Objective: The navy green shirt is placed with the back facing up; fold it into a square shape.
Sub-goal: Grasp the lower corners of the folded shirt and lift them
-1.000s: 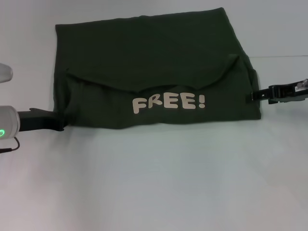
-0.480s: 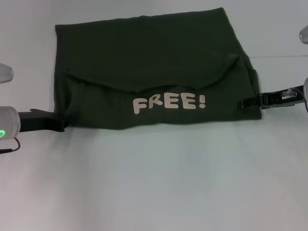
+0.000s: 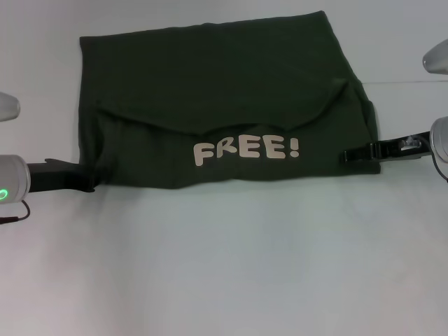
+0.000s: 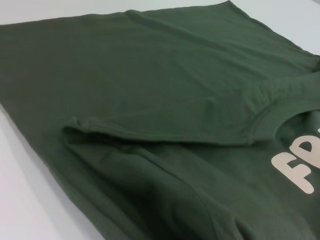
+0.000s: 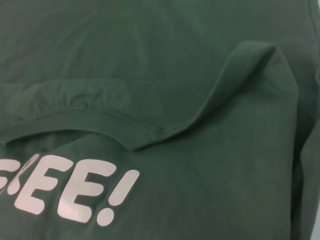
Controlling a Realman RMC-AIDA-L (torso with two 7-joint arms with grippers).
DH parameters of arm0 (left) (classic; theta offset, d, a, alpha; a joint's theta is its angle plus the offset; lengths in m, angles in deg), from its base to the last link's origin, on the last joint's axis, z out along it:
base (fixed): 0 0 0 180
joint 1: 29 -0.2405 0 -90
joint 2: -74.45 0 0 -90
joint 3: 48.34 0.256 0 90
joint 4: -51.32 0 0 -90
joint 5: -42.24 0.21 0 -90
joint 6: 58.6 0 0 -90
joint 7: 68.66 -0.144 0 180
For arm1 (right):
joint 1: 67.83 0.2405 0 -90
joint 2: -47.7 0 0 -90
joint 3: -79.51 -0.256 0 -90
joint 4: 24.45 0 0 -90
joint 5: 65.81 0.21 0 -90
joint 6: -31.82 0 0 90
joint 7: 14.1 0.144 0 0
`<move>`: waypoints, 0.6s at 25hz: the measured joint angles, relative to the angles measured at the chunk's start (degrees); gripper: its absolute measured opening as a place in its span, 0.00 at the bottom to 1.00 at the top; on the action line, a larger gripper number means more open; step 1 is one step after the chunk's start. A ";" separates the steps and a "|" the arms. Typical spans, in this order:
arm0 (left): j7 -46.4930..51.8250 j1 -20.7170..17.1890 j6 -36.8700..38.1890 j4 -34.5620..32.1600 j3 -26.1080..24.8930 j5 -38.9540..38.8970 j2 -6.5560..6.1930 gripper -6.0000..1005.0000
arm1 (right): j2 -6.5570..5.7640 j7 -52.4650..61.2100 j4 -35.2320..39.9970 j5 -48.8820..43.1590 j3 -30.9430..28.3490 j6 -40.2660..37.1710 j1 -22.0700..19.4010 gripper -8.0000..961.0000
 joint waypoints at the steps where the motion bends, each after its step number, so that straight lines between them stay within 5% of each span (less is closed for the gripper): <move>1: 0.00 0.00 0.00 0.00 0.05 0.00 0.01 0.06 | 0.07 -0.01 -0.05 0.00 0.14 0.21 0.00 0.88; 15: -0.18 0.00 0.09 0.00 0.18 0.00 0.18 0.06 | 0.42 -0.11 -0.12 0.00 0.36 0.23 -0.06 0.85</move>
